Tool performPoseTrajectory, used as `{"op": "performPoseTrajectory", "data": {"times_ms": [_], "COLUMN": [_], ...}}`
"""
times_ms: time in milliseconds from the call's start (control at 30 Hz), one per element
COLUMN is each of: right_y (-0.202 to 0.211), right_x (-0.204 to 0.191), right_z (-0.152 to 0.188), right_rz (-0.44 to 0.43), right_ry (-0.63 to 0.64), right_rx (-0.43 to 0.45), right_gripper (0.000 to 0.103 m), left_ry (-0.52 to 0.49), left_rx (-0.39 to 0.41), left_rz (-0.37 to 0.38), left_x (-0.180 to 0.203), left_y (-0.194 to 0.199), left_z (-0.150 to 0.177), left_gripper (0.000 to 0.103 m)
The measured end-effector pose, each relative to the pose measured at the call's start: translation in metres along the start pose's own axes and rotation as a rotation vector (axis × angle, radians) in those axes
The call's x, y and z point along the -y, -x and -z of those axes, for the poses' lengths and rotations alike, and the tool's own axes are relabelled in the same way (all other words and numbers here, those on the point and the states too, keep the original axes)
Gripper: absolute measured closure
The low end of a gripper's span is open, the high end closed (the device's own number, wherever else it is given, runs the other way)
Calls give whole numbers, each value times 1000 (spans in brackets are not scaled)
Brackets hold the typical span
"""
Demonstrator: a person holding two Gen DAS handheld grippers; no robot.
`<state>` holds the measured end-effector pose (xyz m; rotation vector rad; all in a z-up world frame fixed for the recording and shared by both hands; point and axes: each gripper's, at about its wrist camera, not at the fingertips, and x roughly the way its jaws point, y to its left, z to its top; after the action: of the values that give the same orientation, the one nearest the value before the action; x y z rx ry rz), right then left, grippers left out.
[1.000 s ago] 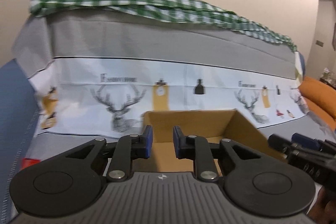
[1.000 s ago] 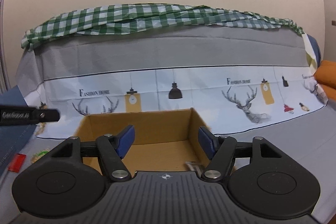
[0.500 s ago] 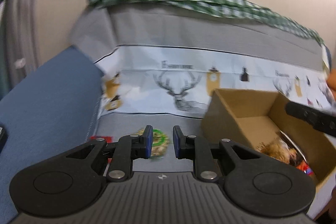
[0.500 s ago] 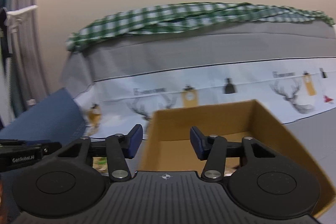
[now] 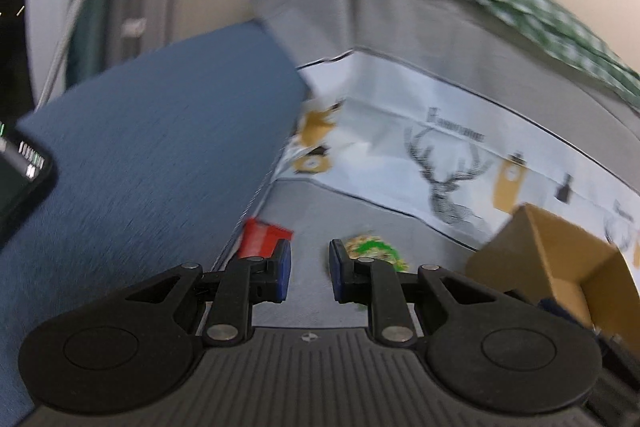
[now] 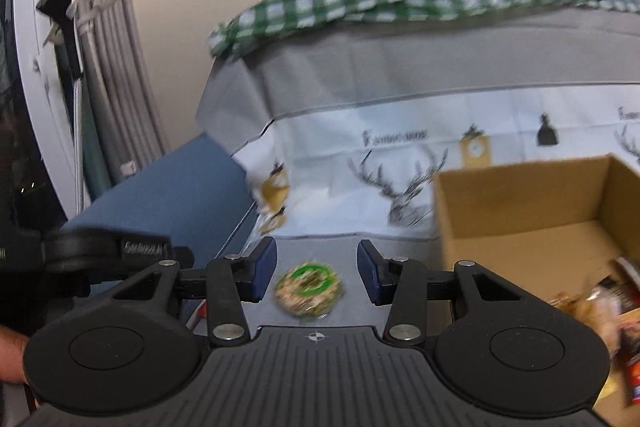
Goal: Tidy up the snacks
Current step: 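Move both tools back toward the red pack and nut cake, then grasp the round green-labelled nut cake with the right tool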
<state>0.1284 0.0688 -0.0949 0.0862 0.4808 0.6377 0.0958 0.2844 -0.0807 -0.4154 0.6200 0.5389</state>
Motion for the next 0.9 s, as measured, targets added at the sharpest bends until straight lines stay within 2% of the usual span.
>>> {"op": "performPoseTrajectory", "data": {"times_ms": [33, 133, 200, 400, 467, 633, 700, 767, 900], "right_y": [-9, -40, -63, -130, -150, -189, -199, -207, -213], "right_x": [-4, -12, -16, -23, -24, -24, -22, -18, -15], "right_z": [2, 6, 10, 22, 27, 38, 40, 41, 42], "right_rz": [6, 32, 67, 94, 98, 136, 148, 156, 130], "right_ry": [5, 6, 11, 31, 58, 116, 118, 107, 97], "right_rx": [-14, -58, -92, -188, -224, -282, -309, -334, -364], "right_gripper": [53, 39, 26, 17, 10, 9, 8, 8, 12], "left_ry": [20, 64, 76, 110, 110, 124, 121, 120, 129], "left_rx": [-11, -44, -48, -65, -74, -88, -95, -99, -102], "left_rz": [-10, -30, -46, -67, -71, -77, -77, -75, -74], "left_x": [-3, -12, -14, -21, -21, -23, -22, -21, -23], "left_y": [-4, -12, -14, -21, -25, -32, -35, -37, -40], "left_z": [-1, -3, -2, -3, -2, -1, 0, 0, 0], "left_gripper": [81, 81, 81, 79, 79, 78, 73, 73, 73]}}
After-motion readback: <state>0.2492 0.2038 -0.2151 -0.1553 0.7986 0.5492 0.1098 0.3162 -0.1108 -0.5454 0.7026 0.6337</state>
